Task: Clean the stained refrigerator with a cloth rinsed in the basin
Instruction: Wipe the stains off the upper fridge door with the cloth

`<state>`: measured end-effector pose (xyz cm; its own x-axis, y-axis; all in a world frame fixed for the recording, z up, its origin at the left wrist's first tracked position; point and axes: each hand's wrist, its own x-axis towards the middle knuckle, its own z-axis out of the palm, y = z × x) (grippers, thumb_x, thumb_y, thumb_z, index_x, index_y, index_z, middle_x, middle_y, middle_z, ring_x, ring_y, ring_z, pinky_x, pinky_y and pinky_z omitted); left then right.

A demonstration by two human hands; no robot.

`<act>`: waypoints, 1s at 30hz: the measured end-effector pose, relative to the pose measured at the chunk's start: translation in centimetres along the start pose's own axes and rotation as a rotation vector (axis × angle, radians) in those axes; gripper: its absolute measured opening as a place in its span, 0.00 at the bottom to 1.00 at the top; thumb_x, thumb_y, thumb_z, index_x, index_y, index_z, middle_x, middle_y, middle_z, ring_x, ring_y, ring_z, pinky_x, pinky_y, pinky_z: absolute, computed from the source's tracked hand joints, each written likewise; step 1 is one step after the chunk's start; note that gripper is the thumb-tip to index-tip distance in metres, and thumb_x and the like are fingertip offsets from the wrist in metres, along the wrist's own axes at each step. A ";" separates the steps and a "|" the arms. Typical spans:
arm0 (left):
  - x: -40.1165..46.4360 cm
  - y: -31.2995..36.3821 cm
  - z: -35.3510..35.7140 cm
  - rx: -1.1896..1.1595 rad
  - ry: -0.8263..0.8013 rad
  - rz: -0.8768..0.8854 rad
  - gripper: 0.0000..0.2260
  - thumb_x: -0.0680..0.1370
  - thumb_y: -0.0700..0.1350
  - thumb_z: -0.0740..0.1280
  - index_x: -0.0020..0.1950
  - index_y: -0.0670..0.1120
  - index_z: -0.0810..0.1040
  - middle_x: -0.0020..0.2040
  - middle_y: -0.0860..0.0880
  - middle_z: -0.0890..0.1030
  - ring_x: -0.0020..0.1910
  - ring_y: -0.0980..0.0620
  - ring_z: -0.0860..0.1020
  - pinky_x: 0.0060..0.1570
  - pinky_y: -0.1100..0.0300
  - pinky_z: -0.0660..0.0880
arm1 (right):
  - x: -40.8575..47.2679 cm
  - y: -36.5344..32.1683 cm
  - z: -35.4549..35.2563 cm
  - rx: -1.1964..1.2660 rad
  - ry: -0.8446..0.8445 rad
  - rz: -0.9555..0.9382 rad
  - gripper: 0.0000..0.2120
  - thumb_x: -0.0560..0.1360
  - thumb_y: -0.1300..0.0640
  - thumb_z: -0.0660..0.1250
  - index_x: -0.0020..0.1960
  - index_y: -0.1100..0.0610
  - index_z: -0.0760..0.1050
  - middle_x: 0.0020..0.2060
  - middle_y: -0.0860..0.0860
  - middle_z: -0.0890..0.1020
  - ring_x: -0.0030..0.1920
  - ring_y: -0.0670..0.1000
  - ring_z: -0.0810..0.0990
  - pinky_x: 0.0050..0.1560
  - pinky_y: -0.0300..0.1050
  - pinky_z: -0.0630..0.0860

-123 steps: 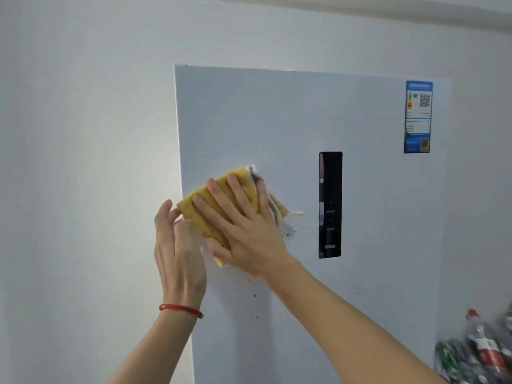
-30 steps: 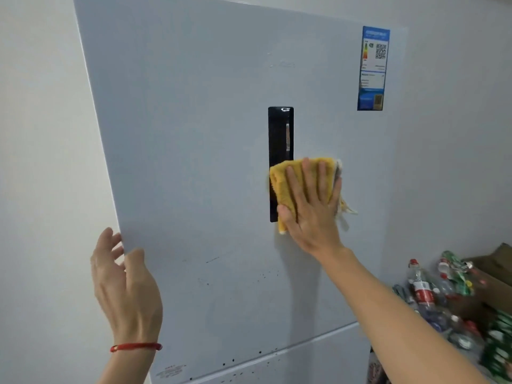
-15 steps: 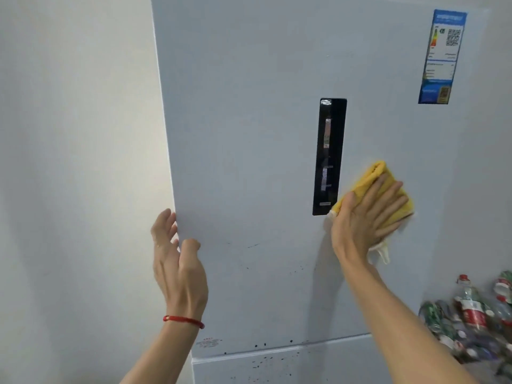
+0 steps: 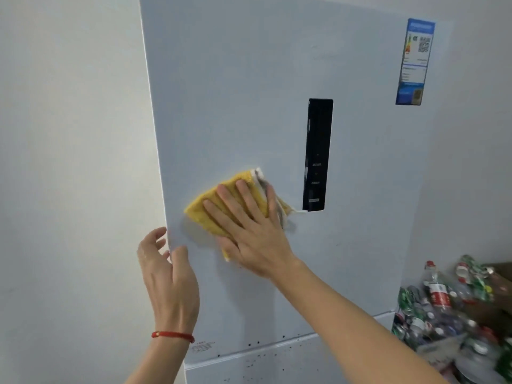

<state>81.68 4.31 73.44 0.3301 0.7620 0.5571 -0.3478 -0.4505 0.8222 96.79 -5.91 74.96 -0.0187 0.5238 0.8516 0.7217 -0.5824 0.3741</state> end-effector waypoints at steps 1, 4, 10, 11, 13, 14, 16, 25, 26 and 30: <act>-0.4 0.0 0.3 0.039 -0.003 0.065 0.22 0.75 0.47 0.58 0.69 0.47 0.69 0.69 0.48 0.71 0.69 0.50 0.69 0.69 0.45 0.69 | -1.2 2.4 -0.4 -0.023 0.012 0.081 0.27 0.84 0.44 0.59 0.82 0.47 0.62 0.82 0.52 0.60 0.83 0.62 0.54 0.74 0.78 0.52; -1.6 0.2 1.5 0.244 0.008 0.289 0.25 0.71 0.40 0.62 0.70 0.43 0.70 0.74 0.44 0.68 0.74 0.44 0.65 0.74 0.43 0.62 | -5.6 10.5 -1.6 -0.056 -0.012 0.334 0.31 0.84 0.41 0.52 0.84 0.48 0.51 0.84 0.55 0.51 0.83 0.65 0.48 0.74 0.79 0.48; -4.0 2.8 6.7 0.309 -0.061 0.465 0.24 0.69 0.35 0.63 0.66 0.41 0.74 0.74 0.42 0.69 0.72 0.42 0.66 0.72 0.61 0.59 | -10.5 22.5 -3.6 0.087 -0.026 0.727 0.34 0.82 0.35 0.43 0.84 0.44 0.35 0.84 0.51 0.38 0.83 0.59 0.35 0.76 0.74 0.36; -4.4 3.1 7.6 0.314 -0.075 0.472 0.24 0.69 0.34 0.64 0.66 0.41 0.74 0.74 0.43 0.69 0.72 0.42 0.66 0.72 0.60 0.59 | -11.0 23.3 -3.7 0.116 -0.004 0.801 0.34 0.82 0.34 0.43 0.83 0.44 0.34 0.84 0.50 0.37 0.83 0.58 0.34 0.77 0.73 0.37; -5.3 3.6 9.2 0.331 -0.105 0.469 0.25 0.69 0.30 0.67 0.66 0.41 0.74 0.74 0.43 0.69 0.72 0.43 0.65 0.72 0.61 0.59 | -11.9 24.2 -3.6 0.185 0.054 0.929 0.35 0.82 0.34 0.43 0.84 0.45 0.35 0.84 0.50 0.37 0.83 0.55 0.34 0.78 0.71 0.38; -5.8 3.7 9.7 0.337 -0.121 0.461 0.26 0.69 0.28 0.68 0.66 0.42 0.74 0.74 0.43 0.69 0.72 0.43 0.66 0.72 0.64 0.58 | -12.1 24.5 -3.6 0.232 0.094 1.002 0.35 0.83 0.34 0.43 0.84 0.46 0.37 0.84 0.49 0.38 0.83 0.54 0.35 0.79 0.69 0.40; -6.6 3.8 10.0 0.345 -0.127 0.469 0.25 0.69 0.29 0.67 0.65 0.42 0.74 0.73 0.43 0.69 0.71 0.43 0.66 0.71 0.70 0.55 | -11.6 24.8 -3.7 0.308 0.199 1.182 0.34 0.83 0.35 0.42 0.85 0.47 0.39 0.84 0.49 0.40 0.84 0.54 0.38 0.80 0.68 0.44; -8.6 3.7 9.6 0.324 -0.080 0.377 0.24 0.68 0.36 0.63 0.64 0.47 0.75 0.70 0.51 0.73 0.69 0.60 0.67 0.68 0.75 0.58 | -3.5 14.9 -3.5 0.199 0.124 0.485 0.27 0.87 0.47 0.51 0.84 0.52 0.55 0.84 0.54 0.53 0.83 0.63 0.43 0.79 0.68 0.36; -8.8 3.8 9.4 0.314 -0.074 0.359 0.24 0.68 0.35 0.63 0.64 0.48 0.75 0.70 0.52 0.73 0.69 0.60 0.68 0.68 0.73 0.60 | -3.2 12.6 -3.1 0.248 0.103 0.367 0.25 0.87 0.50 0.53 0.84 0.52 0.58 0.84 0.53 0.55 0.84 0.62 0.45 0.79 0.70 0.38; -9.9 4.4 5.6 0.243 -0.008 0.167 0.24 0.75 0.33 0.66 0.67 0.54 0.73 0.67 0.57 0.74 0.66 0.54 0.74 0.65 0.56 0.71 | -2.4 3.8 -4.6 0.897 -0.058 0.292 0.21 0.88 0.54 0.54 0.80 0.48 0.66 0.82 0.44 0.62 0.84 0.51 0.52 0.81 0.66 0.45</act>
<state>81.81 -7.77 72.17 0.2934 0.6648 0.6870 -0.1776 -0.6682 0.7224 96.38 -12.23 76.08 0.2637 0.4767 0.8386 0.9559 -0.0125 -0.2934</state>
